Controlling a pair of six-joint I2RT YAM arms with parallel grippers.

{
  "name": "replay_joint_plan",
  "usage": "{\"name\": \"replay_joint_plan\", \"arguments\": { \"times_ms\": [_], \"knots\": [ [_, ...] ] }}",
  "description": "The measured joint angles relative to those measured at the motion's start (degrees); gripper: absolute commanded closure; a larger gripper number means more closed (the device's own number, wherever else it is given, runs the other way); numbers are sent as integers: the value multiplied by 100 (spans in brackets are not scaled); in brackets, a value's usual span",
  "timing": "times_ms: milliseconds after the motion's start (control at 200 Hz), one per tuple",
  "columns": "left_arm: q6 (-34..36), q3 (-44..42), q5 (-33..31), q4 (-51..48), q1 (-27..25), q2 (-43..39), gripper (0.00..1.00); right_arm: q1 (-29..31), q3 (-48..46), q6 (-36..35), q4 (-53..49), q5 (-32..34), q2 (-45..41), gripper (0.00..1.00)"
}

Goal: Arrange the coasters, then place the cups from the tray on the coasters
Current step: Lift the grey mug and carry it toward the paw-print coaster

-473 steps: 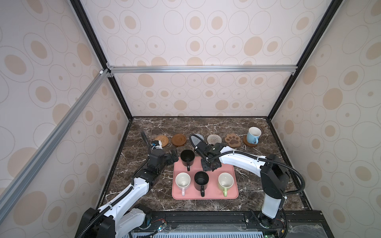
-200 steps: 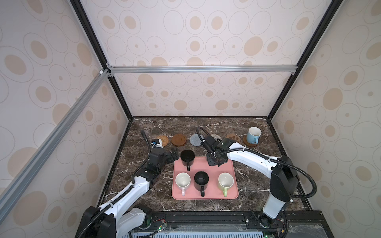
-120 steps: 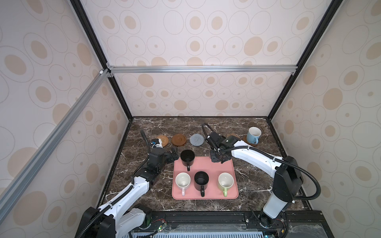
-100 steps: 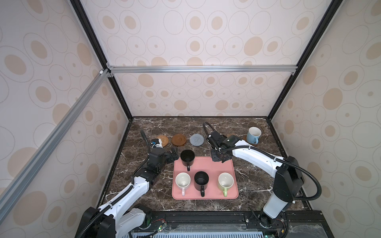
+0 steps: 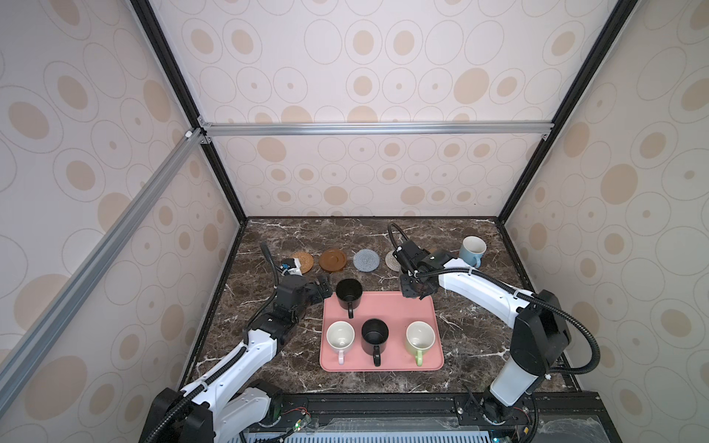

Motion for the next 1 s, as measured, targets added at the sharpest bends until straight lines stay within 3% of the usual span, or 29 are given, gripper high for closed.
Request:
{"name": "replay_joint_plan", "arguments": {
  "times_ms": [1001],
  "knots": [
    [0, 0, -103, -136, 0, -166, 0, -901, -39, -695, 577, 20, -13, 89]
  ]
}}
